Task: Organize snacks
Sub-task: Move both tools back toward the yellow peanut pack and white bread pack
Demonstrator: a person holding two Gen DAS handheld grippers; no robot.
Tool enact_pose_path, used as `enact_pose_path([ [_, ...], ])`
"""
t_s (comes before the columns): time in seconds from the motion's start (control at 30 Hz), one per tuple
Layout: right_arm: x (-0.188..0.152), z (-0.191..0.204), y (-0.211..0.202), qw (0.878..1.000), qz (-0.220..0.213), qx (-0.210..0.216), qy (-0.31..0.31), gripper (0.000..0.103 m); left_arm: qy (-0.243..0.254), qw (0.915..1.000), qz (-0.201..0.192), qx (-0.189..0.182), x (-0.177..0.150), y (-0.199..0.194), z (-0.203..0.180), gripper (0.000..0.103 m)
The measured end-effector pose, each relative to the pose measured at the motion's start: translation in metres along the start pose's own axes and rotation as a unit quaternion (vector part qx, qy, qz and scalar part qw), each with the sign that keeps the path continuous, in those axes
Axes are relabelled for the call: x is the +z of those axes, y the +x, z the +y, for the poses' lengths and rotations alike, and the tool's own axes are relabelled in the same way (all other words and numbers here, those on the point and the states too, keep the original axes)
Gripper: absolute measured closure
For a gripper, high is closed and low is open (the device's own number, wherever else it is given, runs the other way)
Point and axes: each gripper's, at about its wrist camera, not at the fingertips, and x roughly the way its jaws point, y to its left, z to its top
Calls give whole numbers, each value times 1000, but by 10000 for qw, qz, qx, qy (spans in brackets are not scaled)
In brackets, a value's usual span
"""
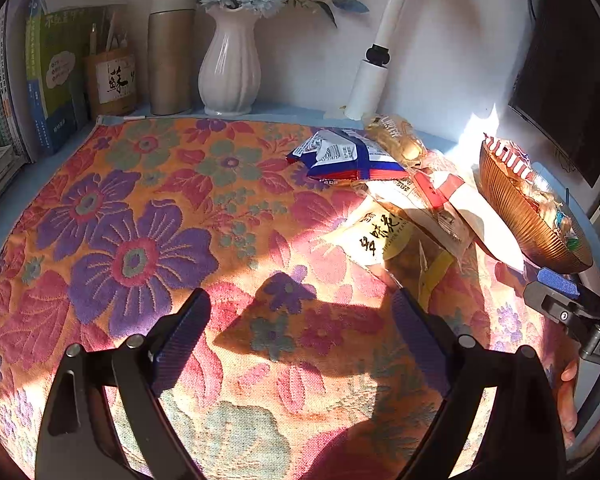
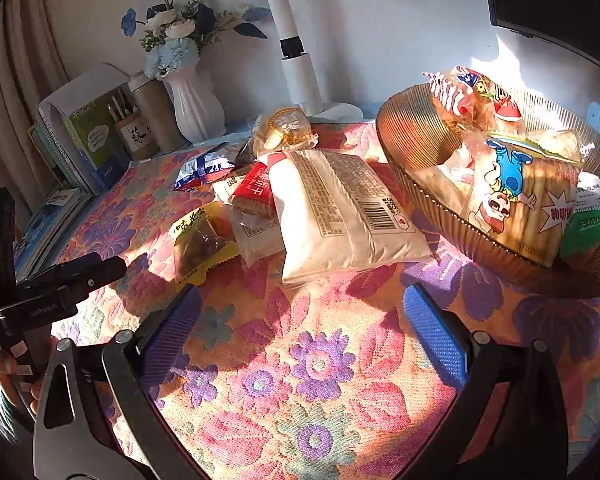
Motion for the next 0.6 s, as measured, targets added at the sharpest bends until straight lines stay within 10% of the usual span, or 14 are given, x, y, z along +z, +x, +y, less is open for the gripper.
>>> enact_pose_path([
  [0.43,1,-23,0,9979,13,-340,556,3,940,9912,913,-180,18,44,-84,12],
  [0.6,3,-24,6,9976,96,-260,639,3,254,9928,1128,-316,23,55,-40,20],
])
